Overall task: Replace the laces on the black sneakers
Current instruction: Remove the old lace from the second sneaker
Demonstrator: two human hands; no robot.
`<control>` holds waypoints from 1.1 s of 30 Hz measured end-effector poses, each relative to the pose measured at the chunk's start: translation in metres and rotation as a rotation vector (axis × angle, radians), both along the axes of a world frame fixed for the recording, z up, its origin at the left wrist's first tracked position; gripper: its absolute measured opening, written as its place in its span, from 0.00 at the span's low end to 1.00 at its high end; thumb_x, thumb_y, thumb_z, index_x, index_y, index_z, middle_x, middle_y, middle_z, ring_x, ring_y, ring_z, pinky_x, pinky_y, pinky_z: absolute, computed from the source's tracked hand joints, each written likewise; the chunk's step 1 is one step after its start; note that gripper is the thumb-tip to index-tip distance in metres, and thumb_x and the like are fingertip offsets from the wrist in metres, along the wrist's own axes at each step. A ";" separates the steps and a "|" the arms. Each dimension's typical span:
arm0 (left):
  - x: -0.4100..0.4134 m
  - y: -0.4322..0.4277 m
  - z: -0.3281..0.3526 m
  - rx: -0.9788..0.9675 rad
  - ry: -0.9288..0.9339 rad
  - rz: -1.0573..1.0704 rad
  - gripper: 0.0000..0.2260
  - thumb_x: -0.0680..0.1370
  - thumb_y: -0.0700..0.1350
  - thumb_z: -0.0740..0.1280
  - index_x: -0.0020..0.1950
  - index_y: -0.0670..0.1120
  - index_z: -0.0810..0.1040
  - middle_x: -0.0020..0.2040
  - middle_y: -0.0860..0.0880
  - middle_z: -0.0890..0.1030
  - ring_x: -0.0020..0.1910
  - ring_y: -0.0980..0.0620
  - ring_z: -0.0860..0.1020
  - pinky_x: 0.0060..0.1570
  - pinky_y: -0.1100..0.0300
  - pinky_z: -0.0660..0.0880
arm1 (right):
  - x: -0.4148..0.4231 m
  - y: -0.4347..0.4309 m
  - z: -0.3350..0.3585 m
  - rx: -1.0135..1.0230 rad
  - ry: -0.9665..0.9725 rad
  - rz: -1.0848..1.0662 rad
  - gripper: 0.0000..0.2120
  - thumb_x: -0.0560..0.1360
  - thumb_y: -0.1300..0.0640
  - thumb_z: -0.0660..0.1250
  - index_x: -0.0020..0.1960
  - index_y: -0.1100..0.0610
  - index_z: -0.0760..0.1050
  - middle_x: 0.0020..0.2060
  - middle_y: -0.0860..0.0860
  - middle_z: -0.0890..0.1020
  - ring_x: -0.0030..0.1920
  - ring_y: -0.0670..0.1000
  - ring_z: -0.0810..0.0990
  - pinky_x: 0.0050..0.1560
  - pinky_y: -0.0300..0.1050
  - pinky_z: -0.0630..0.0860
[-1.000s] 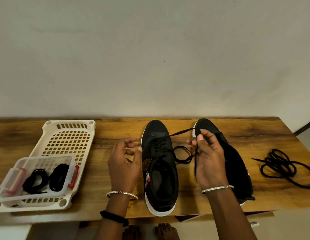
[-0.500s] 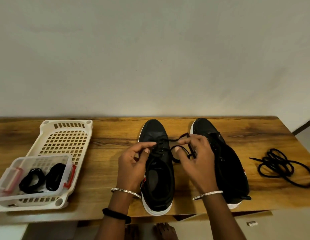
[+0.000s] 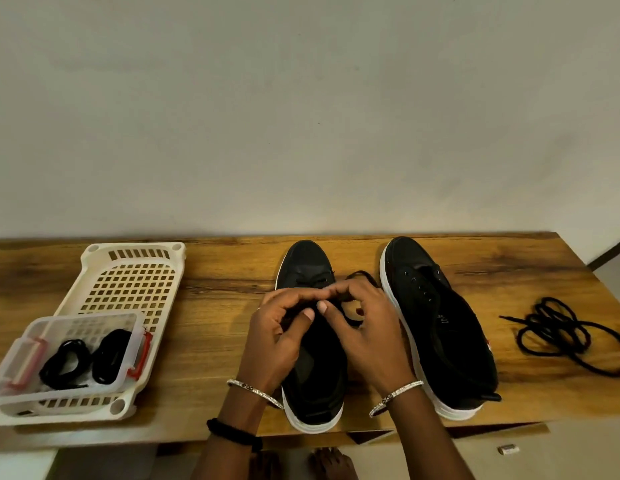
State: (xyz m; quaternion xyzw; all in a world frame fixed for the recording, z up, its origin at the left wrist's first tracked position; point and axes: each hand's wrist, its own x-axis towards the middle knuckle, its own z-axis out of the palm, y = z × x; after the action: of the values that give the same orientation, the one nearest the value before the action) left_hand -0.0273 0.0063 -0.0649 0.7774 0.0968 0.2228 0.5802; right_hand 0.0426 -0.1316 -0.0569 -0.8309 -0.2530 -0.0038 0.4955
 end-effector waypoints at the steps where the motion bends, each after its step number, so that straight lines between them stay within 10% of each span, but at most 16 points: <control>1: -0.001 0.000 0.001 -0.040 -0.004 0.046 0.13 0.73 0.41 0.66 0.55 0.52 0.83 0.54 0.55 0.83 0.58 0.52 0.79 0.57 0.60 0.75 | 0.001 -0.001 0.000 0.017 0.016 -0.031 0.02 0.76 0.51 0.71 0.49 0.46 0.80 0.45 0.40 0.82 0.52 0.43 0.79 0.49 0.45 0.77; 9: -0.004 0.009 0.000 0.099 0.046 0.229 0.08 0.73 0.42 0.73 0.48 0.55 0.83 0.47 0.59 0.80 0.49 0.57 0.78 0.47 0.61 0.75 | 0.003 -0.007 0.001 -0.117 -0.018 -0.208 0.10 0.71 0.60 0.72 0.43 0.44 0.79 0.44 0.39 0.79 0.51 0.46 0.75 0.52 0.55 0.76; 12: -0.003 0.008 -0.001 0.230 0.060 0.216 0.09 0.73 0.41 0.75 0.47 0.56 0.84 0.45 0.59 0.81 0.49 0.58 0.77 0.46 0.72 0.69 | 0.000 -0.002 0.006 -0.038 -0.053 -0.130 0.01 0.71 0.51 0.71 0.43 0.46 0.81 0.41 0.39 0.80 0.48 0.44 0.77 0.49 0.50 0.77; 18: -0.003 0.008 0.003 0.361 0.017 0.225 0.08 0.72 0.55 0.69 0.45 0.55 0.85 0.42 0.63 0.81 0.47 0.60 0.78 0.45 0.61 0.73 | -0.004 0.002 0.012 -0.235 -0.110 0.006 0.15 0.72 0.41 0.62 0.52 0.43 0.83 0.46 0.39 0.81 0.54 0.47 0.76 0.52 0.58 0.76; 25: -0.002 0.006 -0.001 0.354 0.040 0.210 0.05 0.74 0.40 0.75 0.44 0.49 0.84 0.42 0.59 0.81 0.45 0.60 0.78 0.43 0.76 0.68 | -0.016 0.014 0.029 -0.522 -0.251 -0.020 0.02 0.77 0.48 0.69 0.49 0.44 0.80 0.48 0.43 0.79 0.57 0.50 0.75 0.55 0.51 0.69; 33: -0.003 0.006 0.005 0.309 0.023 0.176 0.07 0.70 0.39 0.77 0.44 0.51 0.84 0.42 0.59 0.81 0.44 0.59 0.78 0.41 0.76 0.68 | -0.015 0.019 0.005 -0.129 0.077 -0.067 0.05 0.81 0.58 0.64 0.47 0.50 0.72 0.45 0.41 0.75 0.53 0.49 0.73 0.51 0.50 0.72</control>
State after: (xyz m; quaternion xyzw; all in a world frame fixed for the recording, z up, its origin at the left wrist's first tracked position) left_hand -0.0299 0.0126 -0.0602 0.8484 0.1357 0.2758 0.4310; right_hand 0.0272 -0.1127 -0.0518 -0.8687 -0.2055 0.0276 0.4499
